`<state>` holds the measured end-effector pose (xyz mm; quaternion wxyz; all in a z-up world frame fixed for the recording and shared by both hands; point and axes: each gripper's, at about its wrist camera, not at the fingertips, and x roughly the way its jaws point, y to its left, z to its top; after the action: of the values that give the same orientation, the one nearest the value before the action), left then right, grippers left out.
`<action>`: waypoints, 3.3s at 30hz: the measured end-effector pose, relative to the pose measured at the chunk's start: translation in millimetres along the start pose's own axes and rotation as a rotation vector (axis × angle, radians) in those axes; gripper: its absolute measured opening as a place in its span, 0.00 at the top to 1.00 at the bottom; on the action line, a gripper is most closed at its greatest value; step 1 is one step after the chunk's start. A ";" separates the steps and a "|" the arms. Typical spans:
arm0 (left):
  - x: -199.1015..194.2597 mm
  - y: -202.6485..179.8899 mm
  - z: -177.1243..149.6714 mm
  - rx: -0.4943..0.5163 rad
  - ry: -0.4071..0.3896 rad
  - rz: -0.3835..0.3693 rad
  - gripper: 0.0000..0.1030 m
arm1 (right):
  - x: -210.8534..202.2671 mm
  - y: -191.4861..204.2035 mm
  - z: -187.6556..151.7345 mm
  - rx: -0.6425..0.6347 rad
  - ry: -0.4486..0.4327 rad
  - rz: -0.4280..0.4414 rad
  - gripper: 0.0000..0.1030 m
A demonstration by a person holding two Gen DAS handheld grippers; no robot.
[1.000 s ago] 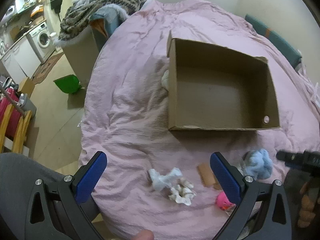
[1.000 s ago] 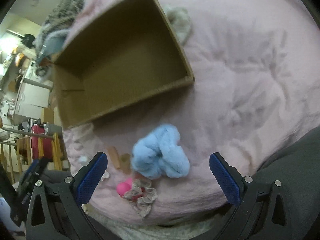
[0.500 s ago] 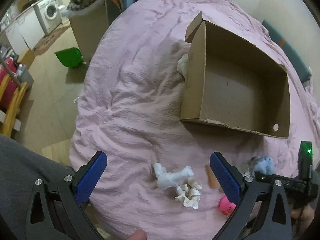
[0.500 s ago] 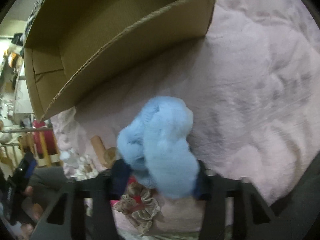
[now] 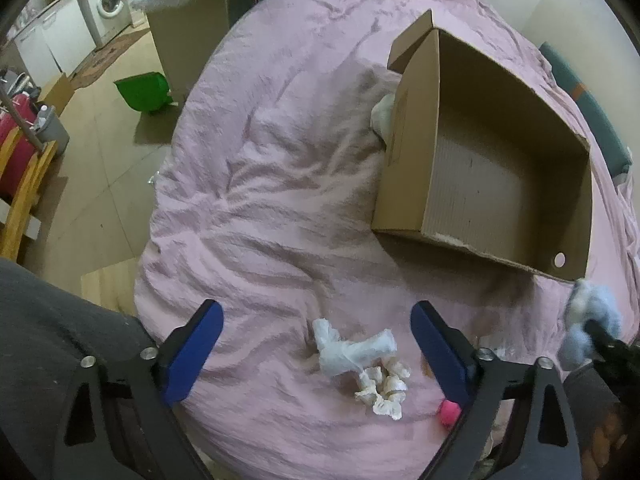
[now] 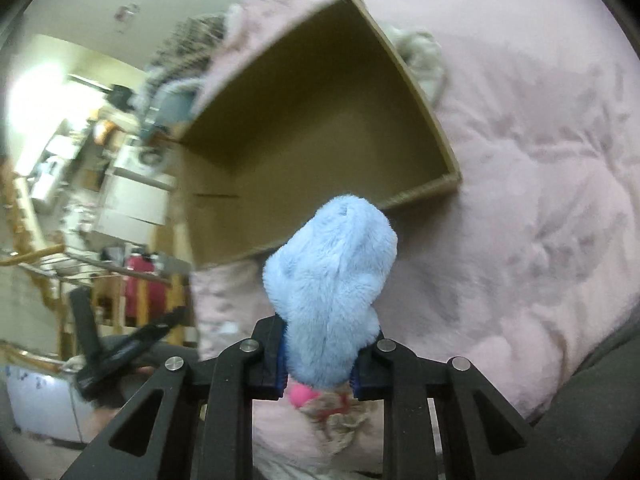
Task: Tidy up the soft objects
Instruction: 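Lift the blue scrunchie with the right tool while the left tool grasps the white sock, then lower both held items into the box and open both tools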
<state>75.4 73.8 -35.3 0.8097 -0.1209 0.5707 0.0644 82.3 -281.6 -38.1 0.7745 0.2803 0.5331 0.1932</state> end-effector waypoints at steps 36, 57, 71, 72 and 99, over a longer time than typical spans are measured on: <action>12.3 -13.5 -23.4 0.007 0.043 -0.017 0.85 | 11.7 20.0 -10.3 -0.087 0.001 -0.067 0.76; -69.1 -70.2 32.7 0.213 -0.361 -0.144 0.85 | -15.1 48.8 31.9 -0.232 -0.189 -0.101 0.76; -14.8 -113.0 42.8 0.298 -0.386 -0.113 0.85 | 26.9 41.4 47.5 -0.277 -0.157 -0.242 0.76; -11.6 -112.3 43.5 0.293 -0.380 -0.113 0.85 | 28.2 40.8 45.9 -0.279 -0.154 -0.248 0.76; -11.9 -114.6 37.9 0.284 -0.408 -0.120 0.61 | 22.5 48.6 38.8 -0.316 -0.249 -0.232 0.23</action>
<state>133.6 -25.9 1.9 0.9194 -0.0243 0.3904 -0.0416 126.6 -239.8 -12.5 0.8855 0.1142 0.4253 0.1478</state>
